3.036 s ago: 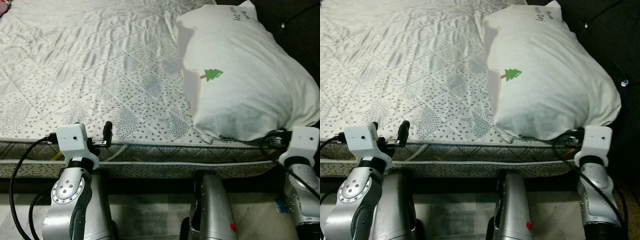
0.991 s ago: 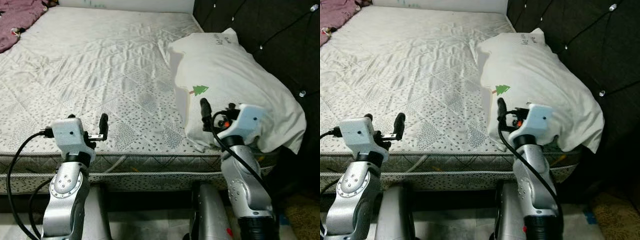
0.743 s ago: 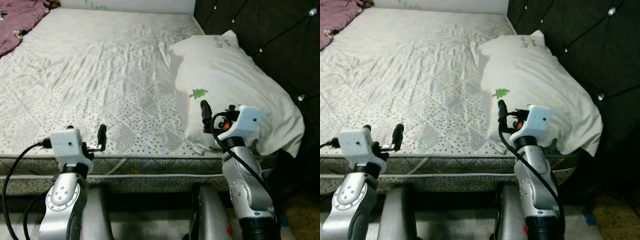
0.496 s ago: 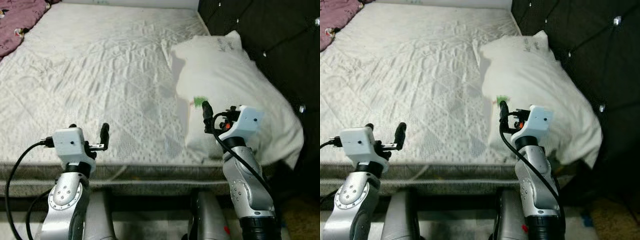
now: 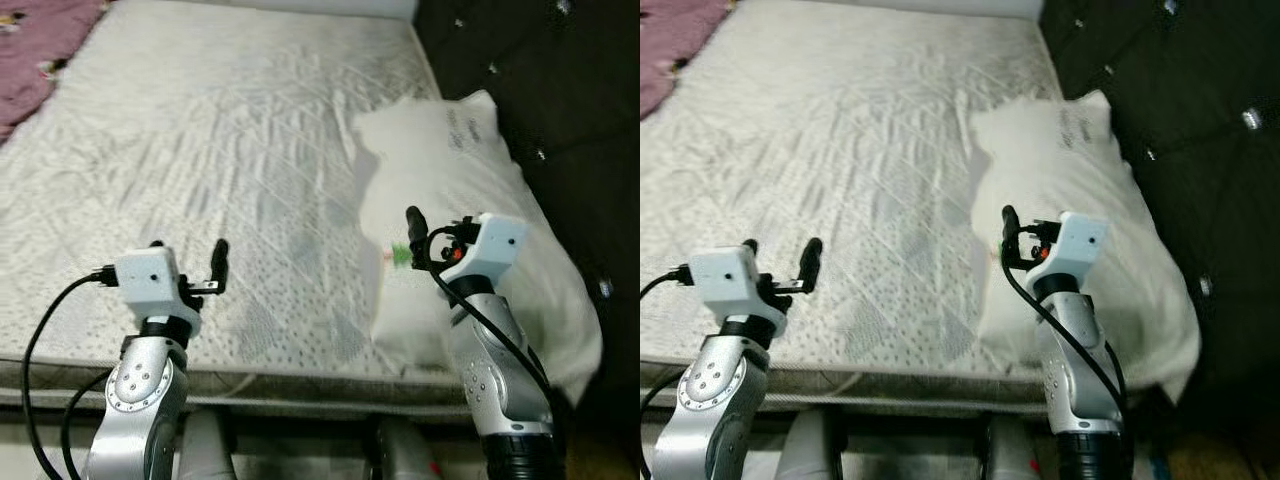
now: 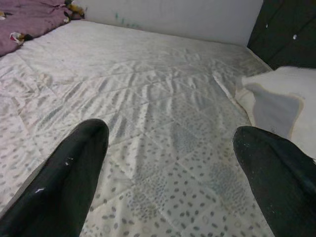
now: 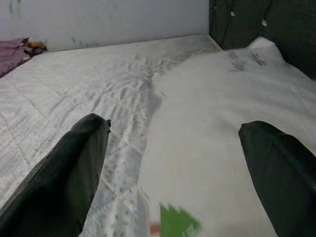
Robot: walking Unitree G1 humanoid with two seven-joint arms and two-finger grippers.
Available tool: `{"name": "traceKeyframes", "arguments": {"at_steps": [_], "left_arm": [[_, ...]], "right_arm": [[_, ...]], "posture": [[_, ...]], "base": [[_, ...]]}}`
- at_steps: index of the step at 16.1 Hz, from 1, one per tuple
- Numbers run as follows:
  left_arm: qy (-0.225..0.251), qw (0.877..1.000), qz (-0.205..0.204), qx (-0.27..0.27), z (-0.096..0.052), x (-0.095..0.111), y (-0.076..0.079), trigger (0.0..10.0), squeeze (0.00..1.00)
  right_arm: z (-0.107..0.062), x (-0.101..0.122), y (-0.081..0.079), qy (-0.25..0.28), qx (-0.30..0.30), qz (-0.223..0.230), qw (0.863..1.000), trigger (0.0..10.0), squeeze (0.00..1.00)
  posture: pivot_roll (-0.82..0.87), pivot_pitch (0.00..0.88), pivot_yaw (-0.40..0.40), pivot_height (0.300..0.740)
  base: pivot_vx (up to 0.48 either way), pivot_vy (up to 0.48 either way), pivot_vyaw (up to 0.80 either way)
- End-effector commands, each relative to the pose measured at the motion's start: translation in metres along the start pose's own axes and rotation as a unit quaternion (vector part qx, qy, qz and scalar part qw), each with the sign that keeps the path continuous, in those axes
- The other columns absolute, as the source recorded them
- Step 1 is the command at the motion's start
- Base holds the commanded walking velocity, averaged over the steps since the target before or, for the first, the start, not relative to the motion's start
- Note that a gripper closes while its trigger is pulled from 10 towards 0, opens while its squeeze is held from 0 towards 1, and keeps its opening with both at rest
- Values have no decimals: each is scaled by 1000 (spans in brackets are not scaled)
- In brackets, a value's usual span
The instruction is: Clean up the room
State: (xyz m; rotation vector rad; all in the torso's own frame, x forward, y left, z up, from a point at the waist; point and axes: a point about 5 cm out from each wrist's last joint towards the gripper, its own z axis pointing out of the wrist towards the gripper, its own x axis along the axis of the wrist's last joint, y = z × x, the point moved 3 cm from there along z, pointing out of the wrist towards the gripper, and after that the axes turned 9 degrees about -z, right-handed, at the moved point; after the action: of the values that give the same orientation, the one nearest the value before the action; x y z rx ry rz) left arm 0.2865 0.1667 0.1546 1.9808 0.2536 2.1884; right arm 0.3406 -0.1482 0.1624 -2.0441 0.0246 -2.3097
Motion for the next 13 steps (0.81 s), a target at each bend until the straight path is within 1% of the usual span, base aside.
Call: {"name": "traceKeyframes", "arguments": {"at_steps": [1,3,4,5,13], "left_arm": [[10,1000,-3,-10,-2,6,5,10000,0],[13,1000,-4,-10,-1,8,7,10000,0],[9,1000,5,2,-2,6,6,10000,0],[11,1000,7,3,-2,6,7,10000,0],[14,1000,2,5,-1,6,6,10000,0]], "right_arm": [[0,3,3,2,-3,-4,1000,10000,0],[0,3,4,2,-4,-6,1000,10000,0],[1,3,6,0,-6,-10,1000,10000,0],[1,3,7,-1,-7,-12,1000,10000,0],[2,-4,12,-18,-19,-31,999,10000,0]], "posture": [[42,129,-83,682],[42,129,-84,707],[40,134,-88,722],[41,136,-89,737],[41,126,-94,740]], "base": [[0,0,0],[0,0,0],[0,0,0],[0,0,0],[0,0,0]]}}
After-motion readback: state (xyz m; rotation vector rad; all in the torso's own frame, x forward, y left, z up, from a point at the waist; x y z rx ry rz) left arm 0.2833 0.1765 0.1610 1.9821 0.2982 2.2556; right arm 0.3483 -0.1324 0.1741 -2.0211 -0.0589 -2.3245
